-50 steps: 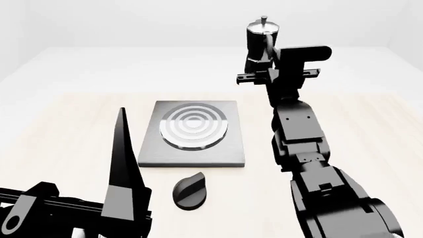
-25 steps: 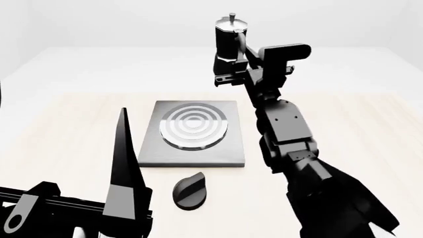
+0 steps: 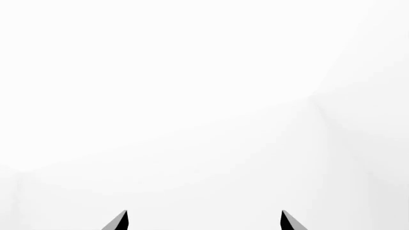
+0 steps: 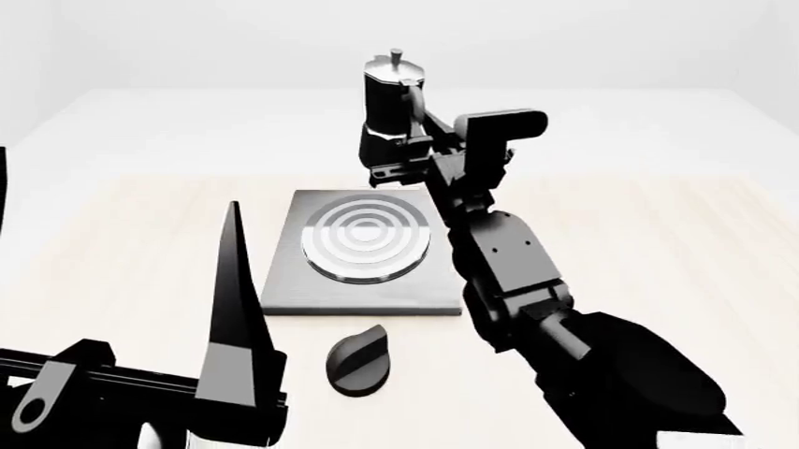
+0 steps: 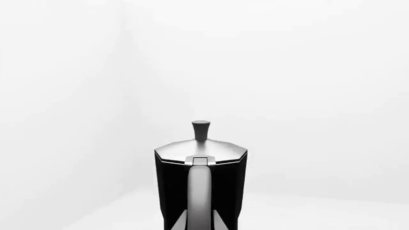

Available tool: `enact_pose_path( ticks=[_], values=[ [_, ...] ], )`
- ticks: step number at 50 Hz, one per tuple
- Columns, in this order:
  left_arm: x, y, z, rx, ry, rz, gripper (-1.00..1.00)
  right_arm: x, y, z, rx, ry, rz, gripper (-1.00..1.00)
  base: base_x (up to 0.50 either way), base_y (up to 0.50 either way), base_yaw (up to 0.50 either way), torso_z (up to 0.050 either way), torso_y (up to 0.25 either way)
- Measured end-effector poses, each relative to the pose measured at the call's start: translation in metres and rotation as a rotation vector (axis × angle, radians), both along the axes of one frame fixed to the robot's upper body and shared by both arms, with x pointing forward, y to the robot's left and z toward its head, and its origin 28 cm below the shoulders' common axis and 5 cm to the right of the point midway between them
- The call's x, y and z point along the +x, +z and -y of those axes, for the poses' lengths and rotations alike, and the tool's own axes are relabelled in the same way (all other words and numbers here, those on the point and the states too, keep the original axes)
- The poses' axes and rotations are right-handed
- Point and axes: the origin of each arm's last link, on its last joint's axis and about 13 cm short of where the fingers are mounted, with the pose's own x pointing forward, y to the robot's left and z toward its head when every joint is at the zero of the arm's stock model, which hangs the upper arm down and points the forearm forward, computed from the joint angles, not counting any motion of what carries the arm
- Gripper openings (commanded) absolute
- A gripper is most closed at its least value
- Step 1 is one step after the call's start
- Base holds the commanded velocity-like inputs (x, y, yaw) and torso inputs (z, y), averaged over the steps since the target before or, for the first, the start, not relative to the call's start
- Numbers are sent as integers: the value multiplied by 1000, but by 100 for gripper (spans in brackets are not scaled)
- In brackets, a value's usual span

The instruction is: Turn on the stove and put the moka pot on it.

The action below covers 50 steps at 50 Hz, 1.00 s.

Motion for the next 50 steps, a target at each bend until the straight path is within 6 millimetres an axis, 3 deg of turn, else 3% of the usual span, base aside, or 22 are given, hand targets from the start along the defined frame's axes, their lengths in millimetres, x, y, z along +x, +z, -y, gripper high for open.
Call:
enact_pose_path(
  ticks=[18, 50],
  values=[
    [0, -1, 0, 2, 8, -15, 100, -9, -17, -10, 4, 11, -39, -100, 0, 0, 0, 0, 1],
    [-1, -3, 0, 4, 6, -27, 100, -12, -18, -15, 9, 10, -33, -100, 0, 0, 0, 0, -54]
  ],
)
